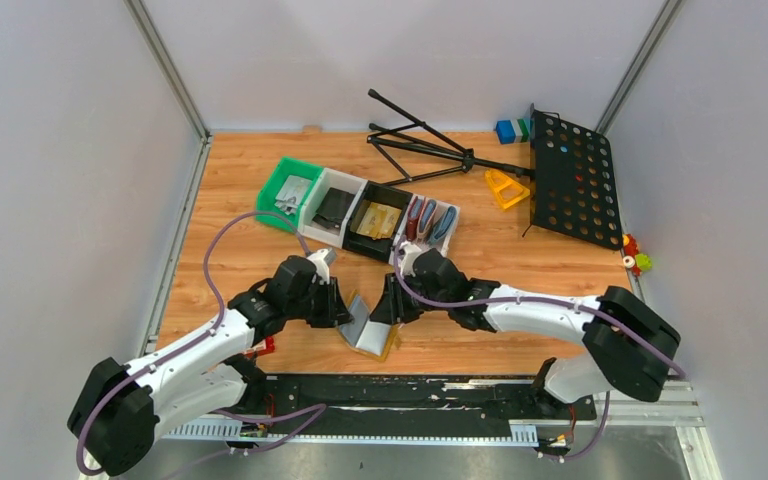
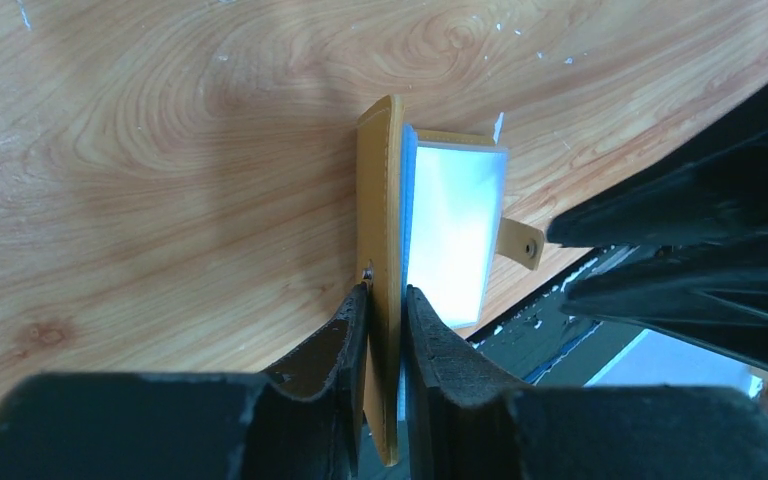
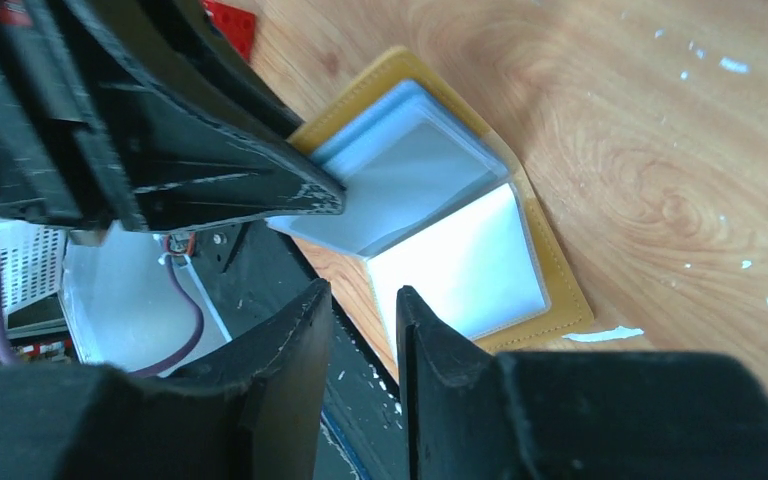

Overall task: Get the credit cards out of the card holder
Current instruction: Remove the credit card from the card holder.

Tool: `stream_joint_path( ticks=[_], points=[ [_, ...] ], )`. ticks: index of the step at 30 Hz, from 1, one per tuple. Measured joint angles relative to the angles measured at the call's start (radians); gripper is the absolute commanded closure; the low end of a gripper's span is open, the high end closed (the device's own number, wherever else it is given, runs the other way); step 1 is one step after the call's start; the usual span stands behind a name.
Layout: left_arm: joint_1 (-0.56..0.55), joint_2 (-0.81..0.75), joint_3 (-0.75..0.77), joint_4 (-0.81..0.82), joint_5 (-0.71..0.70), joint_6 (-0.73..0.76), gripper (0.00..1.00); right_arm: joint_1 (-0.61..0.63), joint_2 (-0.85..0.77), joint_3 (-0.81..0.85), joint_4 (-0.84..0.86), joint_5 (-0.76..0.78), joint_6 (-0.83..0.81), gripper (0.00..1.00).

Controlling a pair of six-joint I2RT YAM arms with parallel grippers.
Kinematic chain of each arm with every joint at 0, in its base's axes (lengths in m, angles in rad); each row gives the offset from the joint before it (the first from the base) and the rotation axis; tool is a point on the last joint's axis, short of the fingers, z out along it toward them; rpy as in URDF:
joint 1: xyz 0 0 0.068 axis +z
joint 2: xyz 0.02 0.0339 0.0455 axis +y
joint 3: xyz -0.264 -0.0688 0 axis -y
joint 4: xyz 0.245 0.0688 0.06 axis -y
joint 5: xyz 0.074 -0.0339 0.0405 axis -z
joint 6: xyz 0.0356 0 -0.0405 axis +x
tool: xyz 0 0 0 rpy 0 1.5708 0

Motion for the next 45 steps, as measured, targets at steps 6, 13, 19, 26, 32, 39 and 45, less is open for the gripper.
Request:
stream_joint_path(
  ticks=[6,13,19,26,32,39,45],
  points=[
    [0.0,0.0,-0.011,0.005,0.01,-0.005,0.73,0.024,0.092,-0.026,0.04,-0.002,0.025,0.83],
    [0.0,-0.001,-0.013,0.014,0.027,-0.005,0.66,0.029,0.164,-0.027,0.041,0.0,0.025,0.93],
    [0.0,-0.017,-0.019,0.04,0.047,-0.008,0.65,0.029,0.191,-0.024,0.032,0.001,0.013,0.92],
    [0.0,-0.02,-0.034,0.065,0.058,-0.018,0.74,0.029,0.2,-0.021,0.017,0.005,0.004,0.88],
    [0.0,-0.02,-0.054,0.08,0.071,-0.027,0.82,0.029,0.2,-0.021,0.018,0.005,0.004,0.7],
    [0.0,-0.037,-0.066,0.089,0.075,-0.043,0.83,0.022,0.188,-0.072,0.137,-0.013,0.05,0.39],
    [0.001,-0.059,-0.11,0.142,0.082,-0.094,0.81,0.003,0.167,-0.161,0.313,-0.069,0.156,0.19]
  ],
)
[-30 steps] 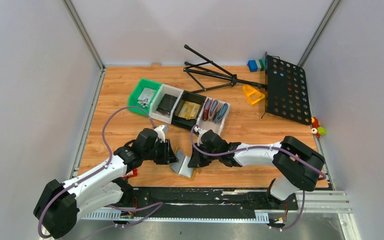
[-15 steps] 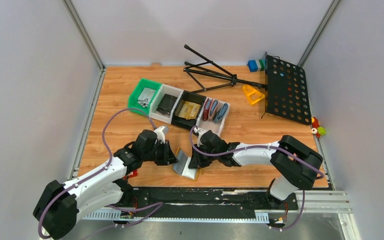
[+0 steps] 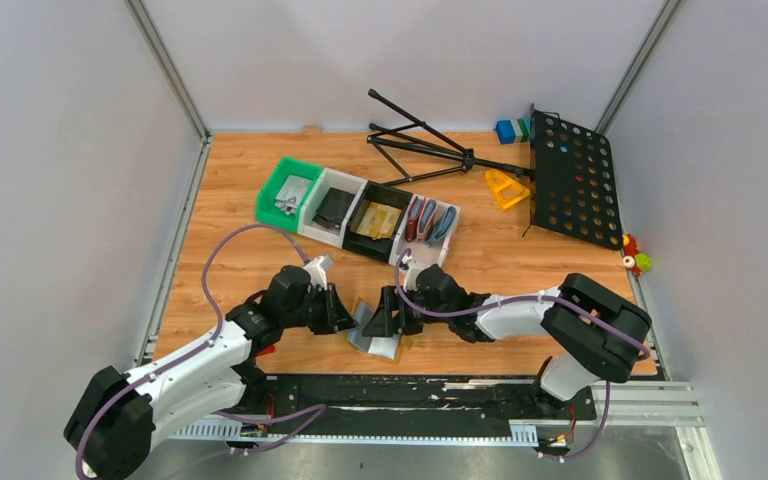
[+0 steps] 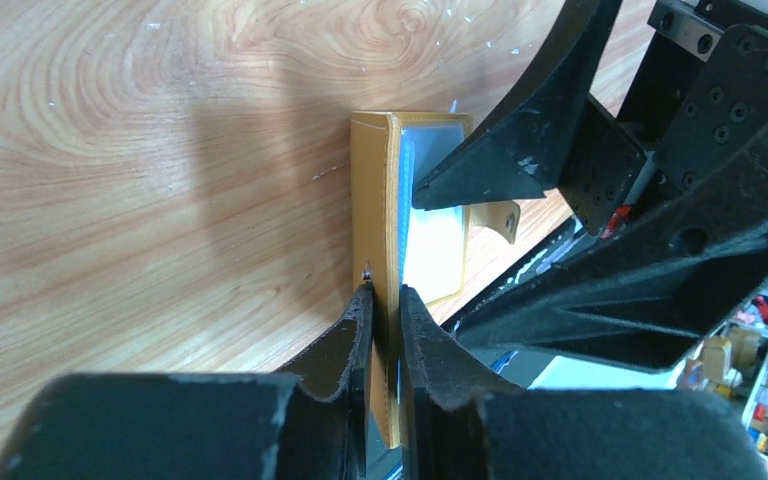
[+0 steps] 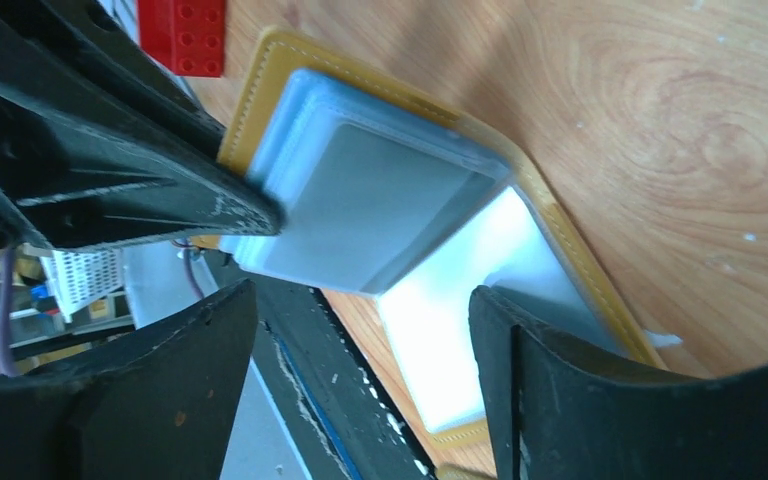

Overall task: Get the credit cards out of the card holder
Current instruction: Remove the credit card from the card holder.

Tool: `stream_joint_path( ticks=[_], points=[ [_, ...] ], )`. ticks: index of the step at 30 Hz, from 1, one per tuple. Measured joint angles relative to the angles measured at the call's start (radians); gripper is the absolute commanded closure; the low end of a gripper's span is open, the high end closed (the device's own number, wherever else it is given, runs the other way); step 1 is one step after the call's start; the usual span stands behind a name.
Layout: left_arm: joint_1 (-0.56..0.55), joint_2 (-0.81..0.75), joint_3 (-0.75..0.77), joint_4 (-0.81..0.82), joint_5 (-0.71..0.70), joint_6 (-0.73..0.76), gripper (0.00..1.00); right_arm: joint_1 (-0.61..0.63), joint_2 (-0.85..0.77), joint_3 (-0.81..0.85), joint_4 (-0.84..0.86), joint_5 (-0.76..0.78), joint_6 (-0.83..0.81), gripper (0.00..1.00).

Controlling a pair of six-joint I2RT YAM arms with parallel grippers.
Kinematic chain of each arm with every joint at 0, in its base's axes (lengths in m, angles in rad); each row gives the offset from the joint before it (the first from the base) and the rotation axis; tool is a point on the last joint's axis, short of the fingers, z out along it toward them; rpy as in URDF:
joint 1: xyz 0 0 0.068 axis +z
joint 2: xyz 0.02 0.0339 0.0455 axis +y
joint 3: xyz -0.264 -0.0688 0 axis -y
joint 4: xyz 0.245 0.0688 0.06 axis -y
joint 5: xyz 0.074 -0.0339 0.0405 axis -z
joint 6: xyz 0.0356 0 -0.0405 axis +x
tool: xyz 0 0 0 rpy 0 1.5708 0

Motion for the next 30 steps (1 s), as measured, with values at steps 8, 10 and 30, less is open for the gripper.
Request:
stream_joint_path(
  ticks=[8,10,30],
  points=[
    [0.0,-0.009,-0.023,0.05,0.029,-0.047,0.76,0.004,0.047,-0.004,0.098,-0.032,0.068,0.31],
    [0.0,-0.019,-0.023,0.051,0.034,-0.051,0.77,0.005,0.047,-0.005,0.098,-0.032,0.074,0.34],
    [0.0,-0.007,-0.028,0.086,0.07,-0.066,0.83,0.005,0.046,-0.005,0.028,-0.023,0.063,0.5]
  ],
)
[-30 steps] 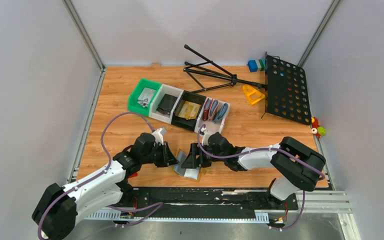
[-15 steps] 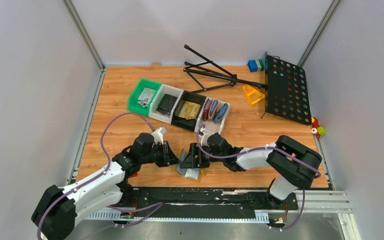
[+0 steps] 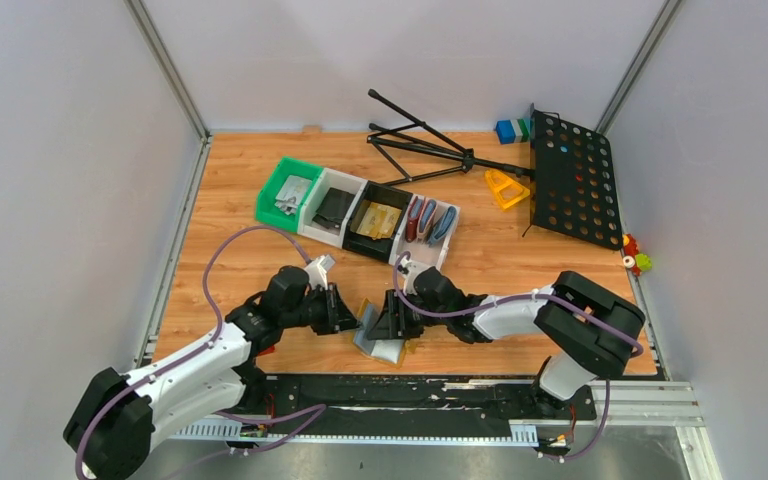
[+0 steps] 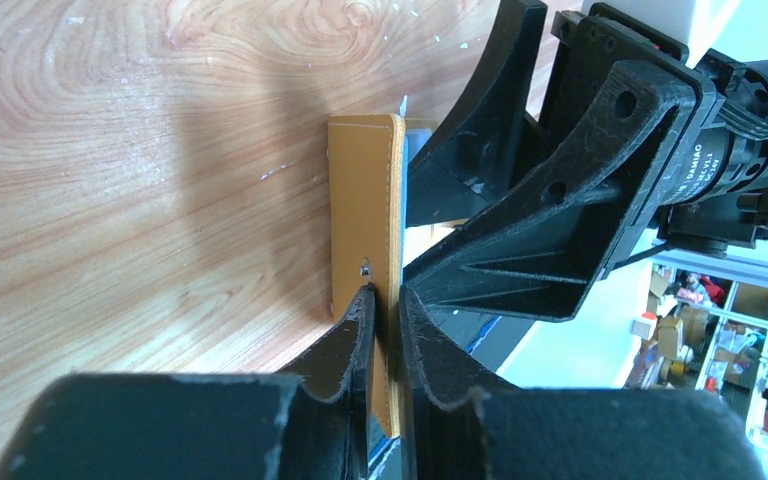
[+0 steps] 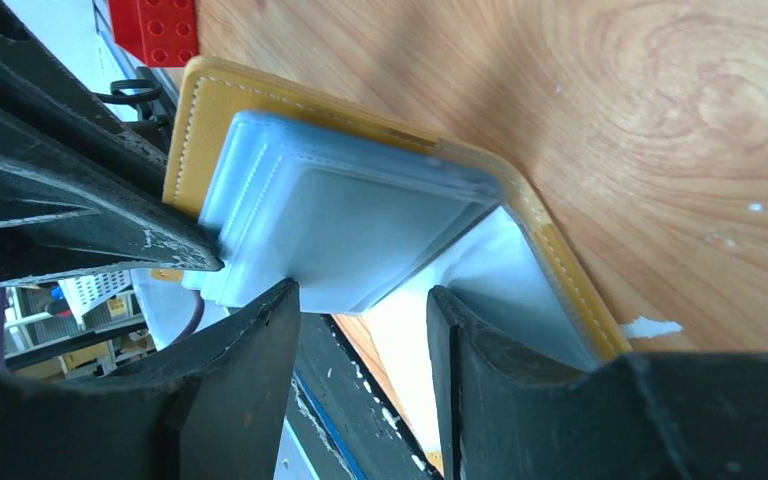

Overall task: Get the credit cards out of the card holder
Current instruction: Remove the credit card from the card holder.

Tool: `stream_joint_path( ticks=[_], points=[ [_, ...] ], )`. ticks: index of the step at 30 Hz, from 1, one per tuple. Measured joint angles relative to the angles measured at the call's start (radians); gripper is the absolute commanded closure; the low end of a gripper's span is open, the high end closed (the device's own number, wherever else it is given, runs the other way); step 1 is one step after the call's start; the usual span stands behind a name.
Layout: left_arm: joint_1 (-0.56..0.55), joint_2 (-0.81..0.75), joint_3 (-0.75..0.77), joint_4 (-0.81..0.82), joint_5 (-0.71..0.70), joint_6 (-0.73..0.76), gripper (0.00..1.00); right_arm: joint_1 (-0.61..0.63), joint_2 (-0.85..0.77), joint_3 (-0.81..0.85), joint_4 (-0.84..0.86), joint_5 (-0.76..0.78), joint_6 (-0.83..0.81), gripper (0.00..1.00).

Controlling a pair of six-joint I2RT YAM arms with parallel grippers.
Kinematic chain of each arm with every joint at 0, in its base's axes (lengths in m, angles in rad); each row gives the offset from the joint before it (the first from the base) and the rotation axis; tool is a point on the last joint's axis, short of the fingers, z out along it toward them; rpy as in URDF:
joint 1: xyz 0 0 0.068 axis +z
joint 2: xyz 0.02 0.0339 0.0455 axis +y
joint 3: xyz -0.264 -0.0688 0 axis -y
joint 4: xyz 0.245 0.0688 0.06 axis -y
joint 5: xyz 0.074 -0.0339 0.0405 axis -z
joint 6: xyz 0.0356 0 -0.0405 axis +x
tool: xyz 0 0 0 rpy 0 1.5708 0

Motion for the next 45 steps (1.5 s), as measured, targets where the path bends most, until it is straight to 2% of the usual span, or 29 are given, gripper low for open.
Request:
stream_joint_path(
  ticks=[6,10,15,22,32,35,40,45],
  points=[
    [0.0,-0.017,0.0,-0.025,-0.003,0.002,0.84,0.0,-0.051,0.003,-0.092,0.043,-0.036,0.52],
    [0.0,-0.026,0.001,-0.037,-0.007,0.005,0.88,0.0,-0.076,0.007,-0.15,0.076,-0.063,0.63],
    [0.0,-0.026,0.008,-0.063,-0.017,0.017,0.93,0.0,-0.077,0.018,-0.197,0.102,-0.082,0.72],
    [0.0,-0.026,0.045,-0.12,-0.04,0.047,0.93,0.0,-0.084,0.041,-0.262,0.138,-0.11,0.77],
    [0.0,-0.02,0.05,-0.142,-0.063,0.063,0.92,0.0,-0.29,0.041,-0.441,0.278,-0.184,0.88],
    [0.0,-0.016,0.05,-0.141,-0.064,0.063,0.91,0.0,-0.33,0.038,-0.442,0.277,-0.195,0.93],
    [0.0,-0.015,0.05,-0.141,-0.064,0.063,0.9,0.005,-0.347,0.037,-0.388,0.216,-0.22,0.93],
    [0.0,-0.015,0.05,-0.14,-0.064,0.063,0.83,0.011,-0.277,0.045,-0.343,0.153,-0.228,0.95]
  ],
)
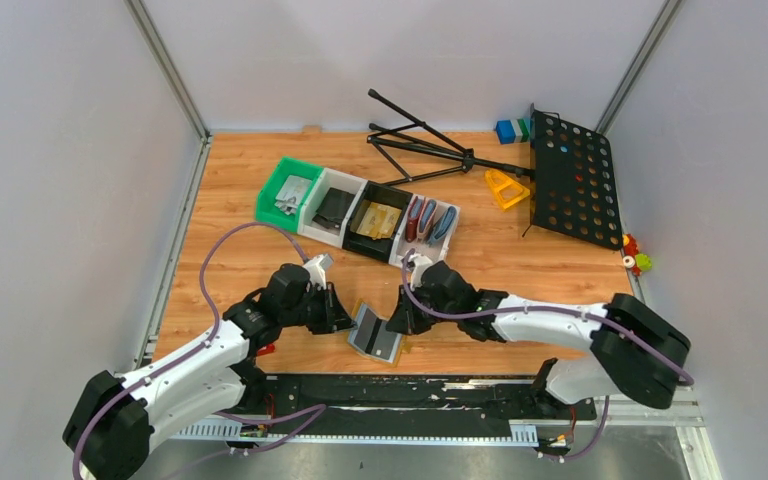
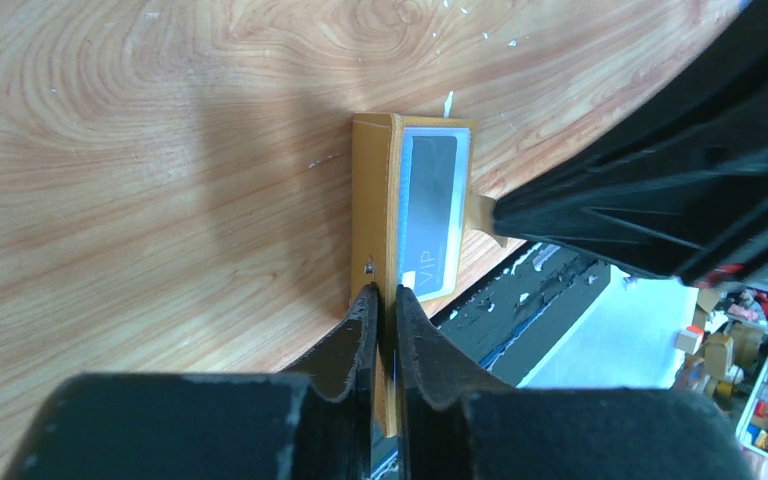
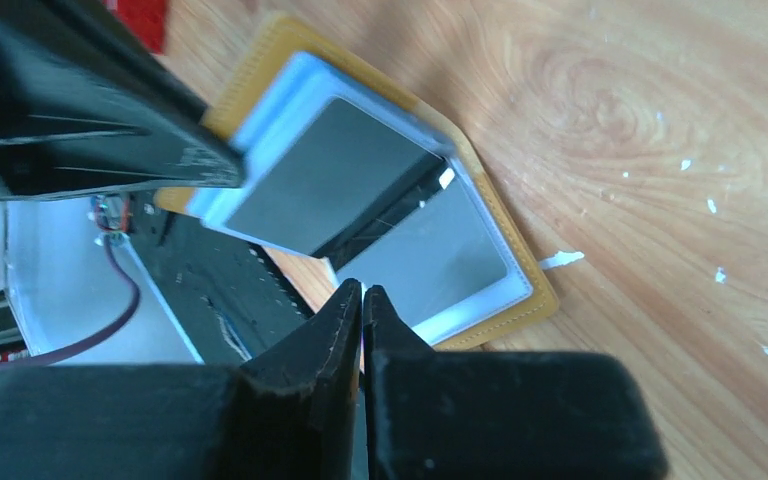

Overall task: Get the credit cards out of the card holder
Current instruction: Remove the credit card from the card holder.

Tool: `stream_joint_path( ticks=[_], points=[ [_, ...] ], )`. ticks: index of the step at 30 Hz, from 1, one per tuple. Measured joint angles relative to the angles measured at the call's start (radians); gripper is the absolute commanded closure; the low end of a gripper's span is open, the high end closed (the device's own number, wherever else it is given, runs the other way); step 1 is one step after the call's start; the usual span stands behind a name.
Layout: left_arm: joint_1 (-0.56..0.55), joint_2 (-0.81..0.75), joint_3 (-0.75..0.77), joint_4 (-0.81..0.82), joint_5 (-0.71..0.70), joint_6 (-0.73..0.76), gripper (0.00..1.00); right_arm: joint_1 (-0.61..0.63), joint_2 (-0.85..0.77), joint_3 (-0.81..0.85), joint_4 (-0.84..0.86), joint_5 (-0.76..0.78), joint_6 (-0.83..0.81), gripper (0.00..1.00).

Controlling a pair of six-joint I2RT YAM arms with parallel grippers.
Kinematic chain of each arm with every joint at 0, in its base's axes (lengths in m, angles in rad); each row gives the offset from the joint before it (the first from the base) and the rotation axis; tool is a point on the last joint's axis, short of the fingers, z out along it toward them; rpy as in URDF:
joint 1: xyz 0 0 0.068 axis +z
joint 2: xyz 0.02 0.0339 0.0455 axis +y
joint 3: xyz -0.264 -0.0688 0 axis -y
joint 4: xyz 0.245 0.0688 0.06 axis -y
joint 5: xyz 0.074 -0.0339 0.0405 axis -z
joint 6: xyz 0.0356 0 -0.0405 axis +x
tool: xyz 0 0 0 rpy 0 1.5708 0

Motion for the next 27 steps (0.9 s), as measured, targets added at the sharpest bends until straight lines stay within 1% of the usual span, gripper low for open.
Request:
stream_joint_path(
  ticks=[3,5,7,9,11,13,14,16,18,21,22,24,27],
  points=[
    [0.0,0.001,0.0,0.003,0.003,-0.002,0.72,0.001,0.09,0.008,0.005,-0.028,0.001,0.96],
    [0.0,0.001,0.0,0.008,0.008,0.001,0.61,0.001,0.148,0.011,0.005,-0.042,0.001,0.97],
    [0.0,0.002,0.0,0.018,0.014,0.001,0.52,0.001,0.197,0.014,0.016,-0.07,0.01,0.98],
    [0.0,0.008,0.0,0.027,0.022,0.001,0.48,0.001,0.216,0.027,0.033,-0.08,0.013,0.99],
    [0.0,0.022,0.0,0.039,0.029,0.0,0.48,0.001,0.23,0.034,0.045,-0.092,0.014,0.98],
    [0.0,0.043,0.0,0.048,0.037,0.002,0.52,0.001,0.233,0.035,0.049,-0.098,0.013,0.99],
    [0.0,0.054,0.0,0.052,0.038,0.003,0.56,0.001,0.233,0.035,0.049,-0.1,0.013,0.99],
    [0.0,0.086,0.0,0.06,0.043,0.007,0.67,0.001,0.233,0.035,0.048,-0.101,0.013,0.99],
    [0.0,0.115,0.0,0.065,0.047,0.011,0.81,0.001,0.233,0.036,0.045,-0.101,0.013,1.0],
    [0.0,0.14,0.0,0.074,0.05,0.02,0.95,0.001,0.226,0.037,0.035,-0.09,0.013,1.0],
    [0.0,0.141,0.0,0.076,0.05,0.018,0.98,0.001,0.22,0.036,0.032,-0.083,0.013,0.99],
    [0.0,0.141,-0.001,0.083,0.05,0.014,1.0,0.001,0.197,0.031,0.027,-0.071,0.014,0.93],
    [0.0,0.136,-0.012,0.108,0.056,-0.003,1.0,0.001,0.131,0.0,0.043,-0.063,0.035,0.79]
  ],
)
